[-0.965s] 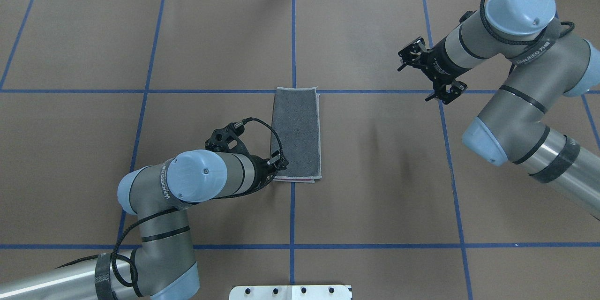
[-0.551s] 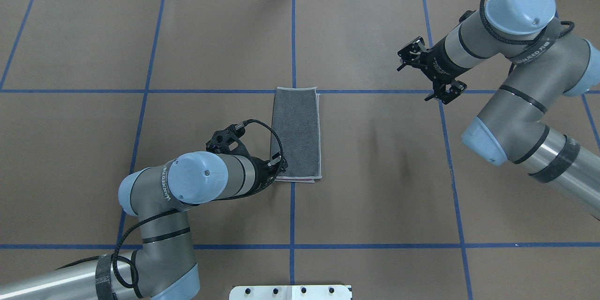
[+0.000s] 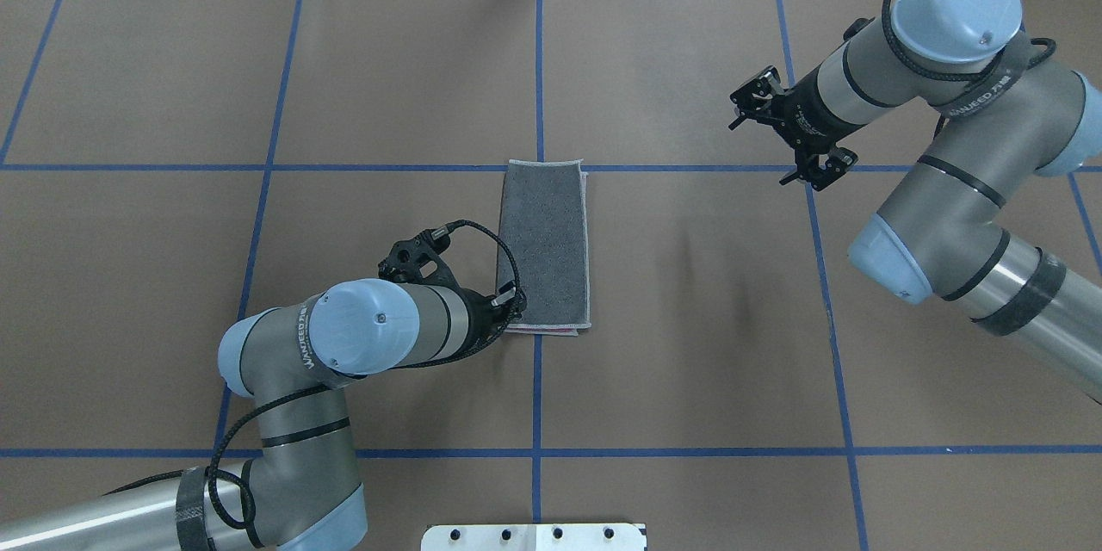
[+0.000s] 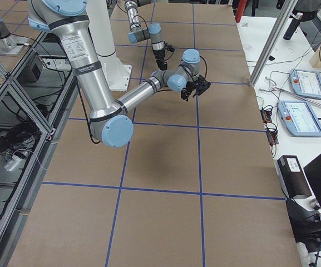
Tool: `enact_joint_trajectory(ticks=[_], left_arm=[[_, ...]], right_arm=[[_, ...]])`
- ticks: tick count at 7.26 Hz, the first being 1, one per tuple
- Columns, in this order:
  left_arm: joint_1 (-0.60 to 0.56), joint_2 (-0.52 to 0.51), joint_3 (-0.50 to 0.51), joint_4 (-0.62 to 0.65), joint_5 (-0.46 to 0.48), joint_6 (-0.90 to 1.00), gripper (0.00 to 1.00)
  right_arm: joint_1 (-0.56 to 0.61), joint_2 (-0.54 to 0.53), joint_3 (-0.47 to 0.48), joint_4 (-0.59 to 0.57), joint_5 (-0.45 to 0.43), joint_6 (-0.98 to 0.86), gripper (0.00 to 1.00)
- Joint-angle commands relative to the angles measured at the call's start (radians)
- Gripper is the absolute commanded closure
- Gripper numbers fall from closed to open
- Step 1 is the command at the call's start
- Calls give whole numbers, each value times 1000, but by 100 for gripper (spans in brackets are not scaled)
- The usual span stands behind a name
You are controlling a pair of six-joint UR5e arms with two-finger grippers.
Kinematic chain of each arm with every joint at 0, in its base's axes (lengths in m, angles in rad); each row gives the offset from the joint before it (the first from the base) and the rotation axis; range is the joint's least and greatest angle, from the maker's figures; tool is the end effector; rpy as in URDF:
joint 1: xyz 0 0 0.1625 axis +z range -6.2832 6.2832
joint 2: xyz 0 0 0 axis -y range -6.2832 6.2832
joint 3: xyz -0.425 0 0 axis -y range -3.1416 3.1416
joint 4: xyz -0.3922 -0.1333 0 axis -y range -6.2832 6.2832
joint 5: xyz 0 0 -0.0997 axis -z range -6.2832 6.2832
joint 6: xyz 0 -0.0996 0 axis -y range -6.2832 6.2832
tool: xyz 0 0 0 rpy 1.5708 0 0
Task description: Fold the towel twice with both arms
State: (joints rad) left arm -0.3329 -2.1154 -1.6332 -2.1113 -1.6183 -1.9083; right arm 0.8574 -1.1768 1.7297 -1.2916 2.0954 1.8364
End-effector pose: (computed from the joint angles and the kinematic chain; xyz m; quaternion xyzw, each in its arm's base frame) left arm 0.5950 -0.3418 0.2523 -0.0212 0.5426 -0.2640 0.7971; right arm -0.3478 -0.5293 0.3333 -0.1131 -0.4425 0.3817 0.8036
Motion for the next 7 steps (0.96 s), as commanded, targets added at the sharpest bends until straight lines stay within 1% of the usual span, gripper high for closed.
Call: enact_joint_trajectory(ticks=[1, 2, 3, 4, 5, 7], left_arm=[[0, 0, -1, 1, 0, 0, 62], [0, 0, -1, 1, 0, 0, 62], [0, 0, -1, 1, 0, 0, 69], [2, 0, -2, 1, 0, 0, 90], [3, 0, -5, 1, 0, 0, 100], [3, -2, -10, 1, -2, 0, 100]], right_arm=[[0, -1, 1, 0, 2, 1, 0], [2, -1, 1, 0, 2, 0, 0], [2, -1, 1, 0, 2, 0, 0], [9, -1, 1, 0, 6, 1, 0], [12, 0, 2, -2, 14, 0, 0], [26, 0, 2, -2, 24, 0, 0]])
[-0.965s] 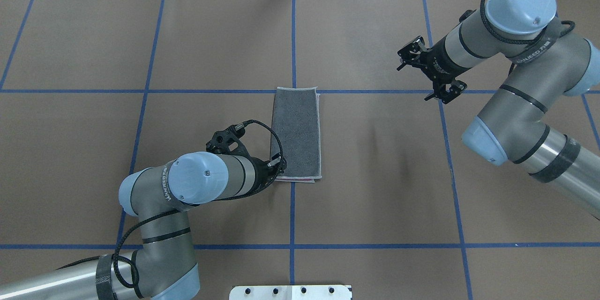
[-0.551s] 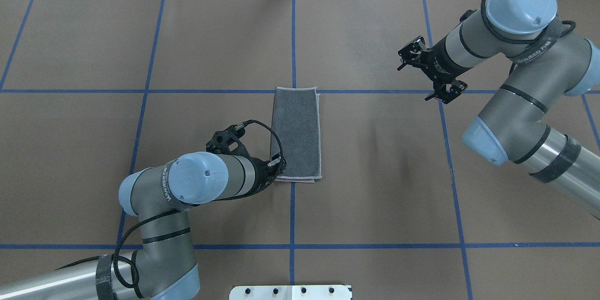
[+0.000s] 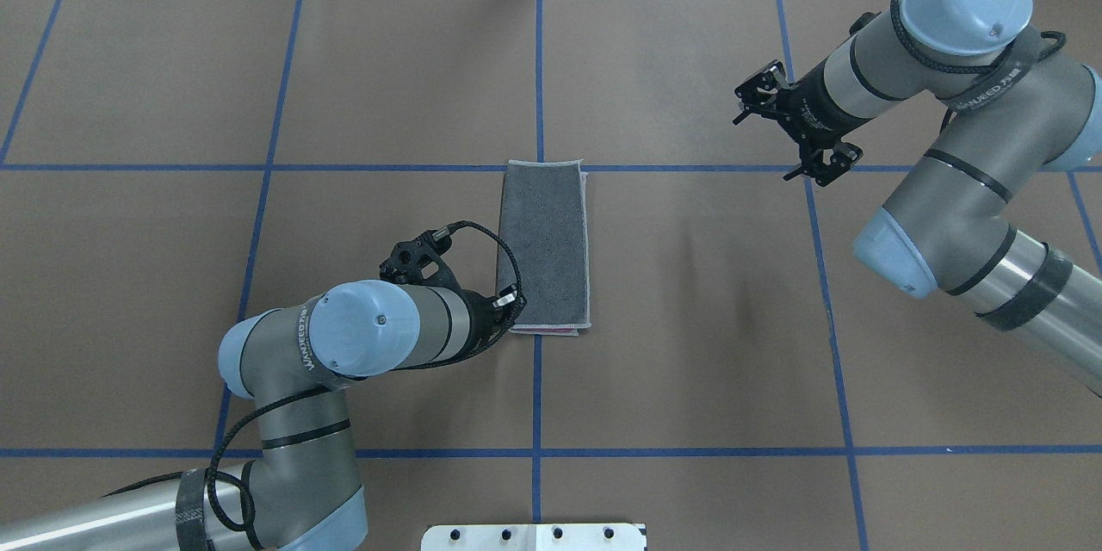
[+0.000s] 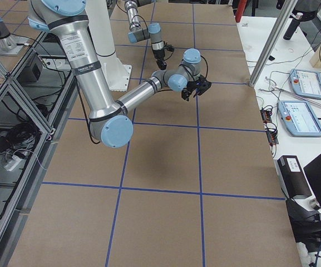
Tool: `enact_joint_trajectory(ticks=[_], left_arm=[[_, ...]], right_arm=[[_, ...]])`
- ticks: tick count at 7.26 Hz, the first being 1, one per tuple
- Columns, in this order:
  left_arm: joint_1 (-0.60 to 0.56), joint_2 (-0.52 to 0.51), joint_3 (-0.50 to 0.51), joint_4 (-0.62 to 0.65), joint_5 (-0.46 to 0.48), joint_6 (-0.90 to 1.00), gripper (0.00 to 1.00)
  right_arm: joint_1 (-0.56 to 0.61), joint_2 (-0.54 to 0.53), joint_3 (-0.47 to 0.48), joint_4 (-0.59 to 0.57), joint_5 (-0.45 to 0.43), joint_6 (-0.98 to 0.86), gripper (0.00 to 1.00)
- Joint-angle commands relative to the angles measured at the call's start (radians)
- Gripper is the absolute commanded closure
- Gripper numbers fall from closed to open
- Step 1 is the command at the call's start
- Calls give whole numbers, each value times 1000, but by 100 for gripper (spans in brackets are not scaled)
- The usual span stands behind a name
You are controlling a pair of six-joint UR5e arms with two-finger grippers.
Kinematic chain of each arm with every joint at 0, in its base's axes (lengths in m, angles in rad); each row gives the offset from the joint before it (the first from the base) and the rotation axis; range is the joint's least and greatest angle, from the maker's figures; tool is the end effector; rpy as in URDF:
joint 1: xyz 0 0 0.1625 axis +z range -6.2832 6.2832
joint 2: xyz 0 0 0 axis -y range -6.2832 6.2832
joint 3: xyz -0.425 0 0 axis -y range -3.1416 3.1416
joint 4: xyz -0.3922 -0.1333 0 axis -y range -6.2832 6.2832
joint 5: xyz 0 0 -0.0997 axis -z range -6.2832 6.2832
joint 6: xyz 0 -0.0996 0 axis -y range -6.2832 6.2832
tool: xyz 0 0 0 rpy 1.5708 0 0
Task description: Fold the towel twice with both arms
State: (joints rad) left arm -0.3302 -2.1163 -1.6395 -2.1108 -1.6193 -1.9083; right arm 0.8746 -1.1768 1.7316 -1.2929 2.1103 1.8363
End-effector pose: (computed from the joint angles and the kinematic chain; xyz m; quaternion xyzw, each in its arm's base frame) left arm 0.5944 -0.3395 0.2489 -0.0223 0.5454 -0.2620 0.7959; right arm -0.3390 -0.5336 0.3321 -0.1156 -0.4449 0.3850 0.8003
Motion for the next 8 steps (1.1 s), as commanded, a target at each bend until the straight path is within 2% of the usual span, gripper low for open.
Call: enact_joint_trajectory(ticks=[1, 4, 8], left_arm=[[0, -1, -5, 0, -1, 0, 100], [-7, -46, -29, 43, -14, -2, 100], [-97, -99, -7, 94, -21, -20, 100]], right_arm=[[21, -1, -1, 0, 29, 0, 0], [44, -3, -7, 0, 43, -2, 0], [64, -21, -14, 3, 54, -22, 0]])
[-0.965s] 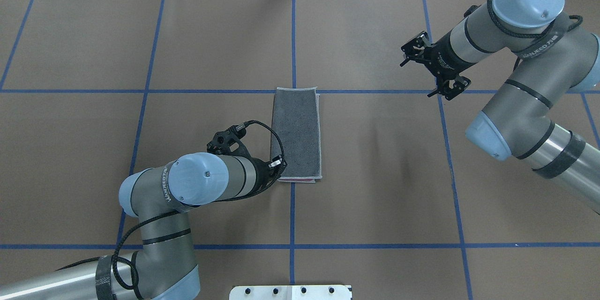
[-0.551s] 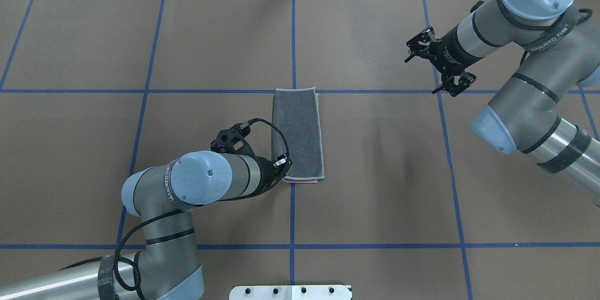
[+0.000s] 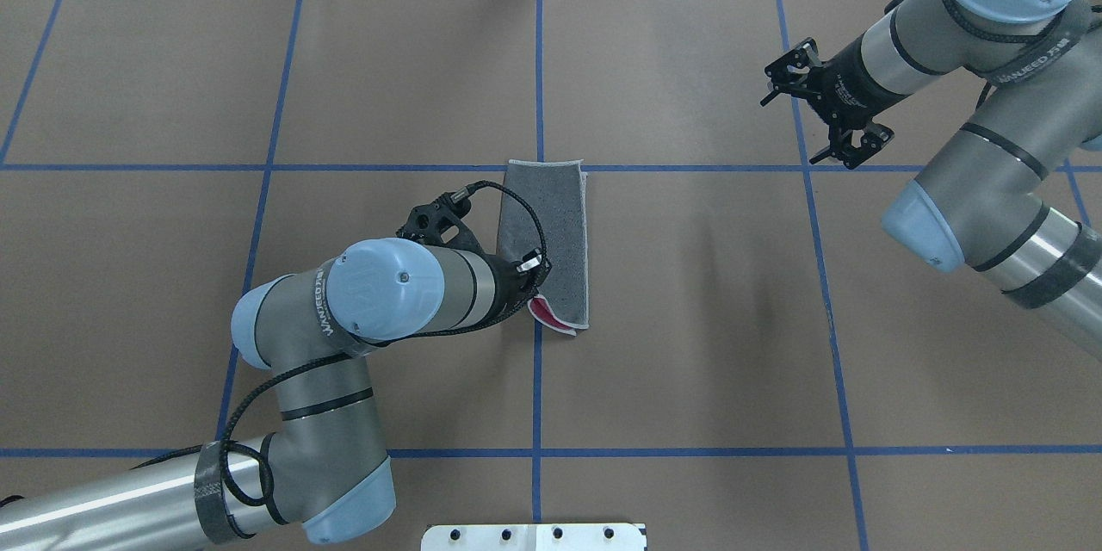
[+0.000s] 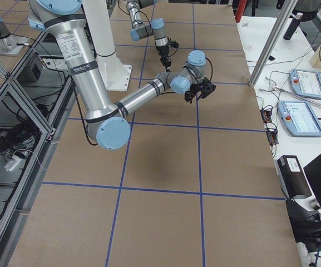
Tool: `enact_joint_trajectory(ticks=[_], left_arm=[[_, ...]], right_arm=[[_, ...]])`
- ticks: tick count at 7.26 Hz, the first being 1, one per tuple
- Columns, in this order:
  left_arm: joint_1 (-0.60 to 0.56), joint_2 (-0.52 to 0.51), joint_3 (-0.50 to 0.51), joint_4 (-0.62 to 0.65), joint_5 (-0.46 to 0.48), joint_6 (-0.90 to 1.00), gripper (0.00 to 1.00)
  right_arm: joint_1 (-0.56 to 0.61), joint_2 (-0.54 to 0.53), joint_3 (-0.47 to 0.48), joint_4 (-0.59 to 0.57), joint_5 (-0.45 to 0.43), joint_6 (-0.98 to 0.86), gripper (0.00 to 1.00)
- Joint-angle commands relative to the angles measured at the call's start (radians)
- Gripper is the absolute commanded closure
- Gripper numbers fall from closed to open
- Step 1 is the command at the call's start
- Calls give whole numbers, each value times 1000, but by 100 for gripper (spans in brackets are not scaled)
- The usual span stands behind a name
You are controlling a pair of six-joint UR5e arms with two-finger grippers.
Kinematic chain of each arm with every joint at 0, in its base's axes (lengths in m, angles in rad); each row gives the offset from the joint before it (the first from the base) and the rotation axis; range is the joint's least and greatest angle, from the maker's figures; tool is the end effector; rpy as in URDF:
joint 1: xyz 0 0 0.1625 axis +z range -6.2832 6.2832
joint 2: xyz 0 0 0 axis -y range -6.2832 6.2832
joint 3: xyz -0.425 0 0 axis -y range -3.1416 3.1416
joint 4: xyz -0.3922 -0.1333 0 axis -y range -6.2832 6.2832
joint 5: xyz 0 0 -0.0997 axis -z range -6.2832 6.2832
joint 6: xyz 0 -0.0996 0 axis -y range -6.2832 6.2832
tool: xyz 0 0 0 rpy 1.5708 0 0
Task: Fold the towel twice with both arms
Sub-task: 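Grasp the near end of the grey towel strip with the left gripper, then lift the near end and fold it over toward the far end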
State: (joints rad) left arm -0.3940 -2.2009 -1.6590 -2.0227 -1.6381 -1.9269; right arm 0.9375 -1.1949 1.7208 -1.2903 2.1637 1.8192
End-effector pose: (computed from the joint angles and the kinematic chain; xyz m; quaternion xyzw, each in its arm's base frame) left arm 0.5757 -0.3764 0.1947 -0.0176 0.5524 -0.2879 0.7821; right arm -0.3066 -0.5488 0.3461 -0.1262 -0.4440 0.3965 0.7936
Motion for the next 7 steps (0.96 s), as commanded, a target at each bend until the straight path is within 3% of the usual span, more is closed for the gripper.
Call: enact_joint_trajectory(ticks=[1, 7], left_arm=[[-52, -45, 56, 4, -2, -3, 100], [-181, -278, 400, -49, -45, 12, 100]], right_arm=[[1, -6, -1, -1, 1, -5, 0], [1, -40, -1, 11, 1, -6, 0]])
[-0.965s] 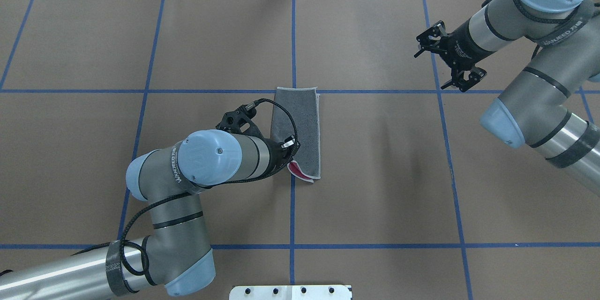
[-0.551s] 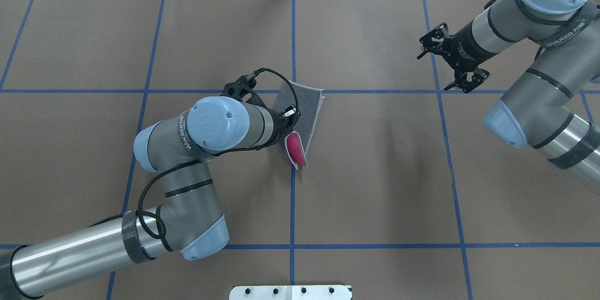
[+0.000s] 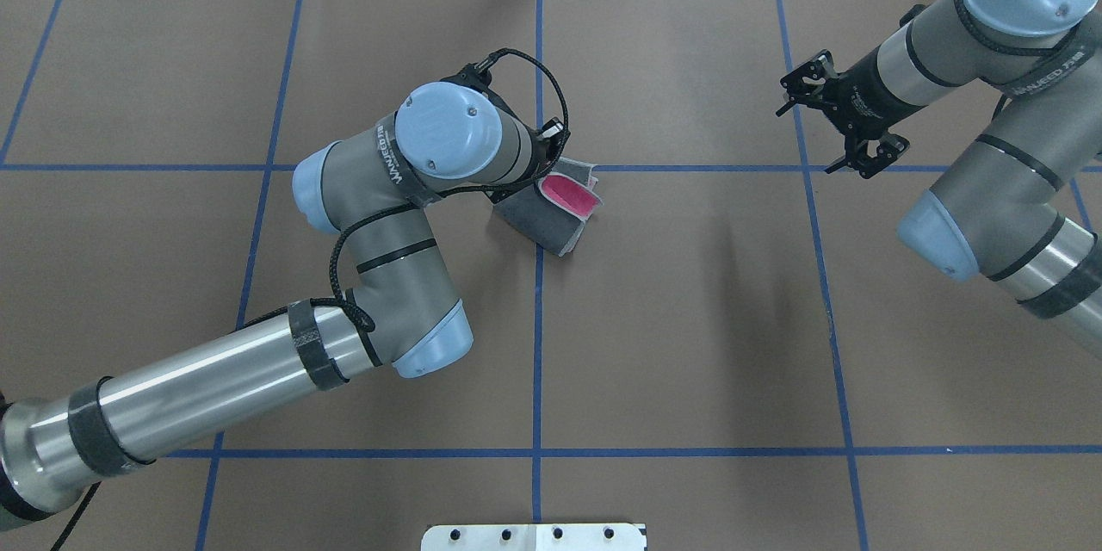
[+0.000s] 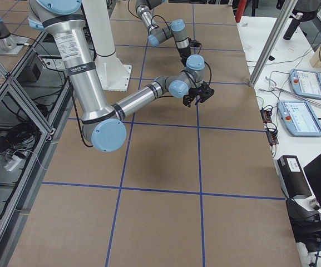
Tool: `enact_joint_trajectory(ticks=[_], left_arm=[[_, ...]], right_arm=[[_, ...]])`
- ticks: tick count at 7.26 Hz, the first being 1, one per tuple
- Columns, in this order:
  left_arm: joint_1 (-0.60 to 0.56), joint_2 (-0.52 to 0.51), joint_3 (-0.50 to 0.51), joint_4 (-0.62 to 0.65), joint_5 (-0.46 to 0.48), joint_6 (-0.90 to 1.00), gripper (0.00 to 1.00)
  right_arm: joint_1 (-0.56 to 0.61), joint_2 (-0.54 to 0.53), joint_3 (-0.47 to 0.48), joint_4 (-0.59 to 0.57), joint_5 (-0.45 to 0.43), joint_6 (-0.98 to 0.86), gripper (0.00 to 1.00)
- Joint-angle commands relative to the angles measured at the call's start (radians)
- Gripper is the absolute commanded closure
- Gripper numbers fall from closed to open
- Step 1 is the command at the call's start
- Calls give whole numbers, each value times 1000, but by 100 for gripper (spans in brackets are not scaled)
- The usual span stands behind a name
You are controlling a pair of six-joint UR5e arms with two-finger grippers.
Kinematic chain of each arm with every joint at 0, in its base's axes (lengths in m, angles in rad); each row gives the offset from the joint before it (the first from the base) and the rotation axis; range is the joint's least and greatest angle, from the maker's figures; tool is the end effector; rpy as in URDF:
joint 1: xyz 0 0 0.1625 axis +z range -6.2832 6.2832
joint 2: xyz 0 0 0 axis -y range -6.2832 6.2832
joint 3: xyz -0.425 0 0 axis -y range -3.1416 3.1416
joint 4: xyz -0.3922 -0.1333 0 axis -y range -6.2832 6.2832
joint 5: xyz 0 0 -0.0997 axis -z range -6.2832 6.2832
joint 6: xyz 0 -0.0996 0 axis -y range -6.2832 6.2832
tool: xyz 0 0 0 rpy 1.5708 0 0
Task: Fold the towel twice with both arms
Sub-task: 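Lift the near end and fold it over toward the far end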
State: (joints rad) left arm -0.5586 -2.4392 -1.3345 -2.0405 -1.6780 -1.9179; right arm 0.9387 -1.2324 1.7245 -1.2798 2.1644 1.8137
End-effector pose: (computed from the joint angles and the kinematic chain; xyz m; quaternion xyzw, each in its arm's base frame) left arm 0.5915 -0.5143 0.1612 0.0098 0.5246 -0.3470 0.7773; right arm -0.3012 -0.5425 0.3663 -0.1297 -0.4352 0.3997 0.7962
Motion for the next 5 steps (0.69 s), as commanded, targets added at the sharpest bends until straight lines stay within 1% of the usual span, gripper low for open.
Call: enact_joint_trajectory(ticks=[1, 5], left_arm=[[-26, -46, 128, -87, -3, 3, 100], [-60, -81, 182, -101, -5, 6, 100]], right_arm=[[0, -4, -5, 0, 0, -2, 0], [-1, -10, -3, 2, -2, -2, 0]])
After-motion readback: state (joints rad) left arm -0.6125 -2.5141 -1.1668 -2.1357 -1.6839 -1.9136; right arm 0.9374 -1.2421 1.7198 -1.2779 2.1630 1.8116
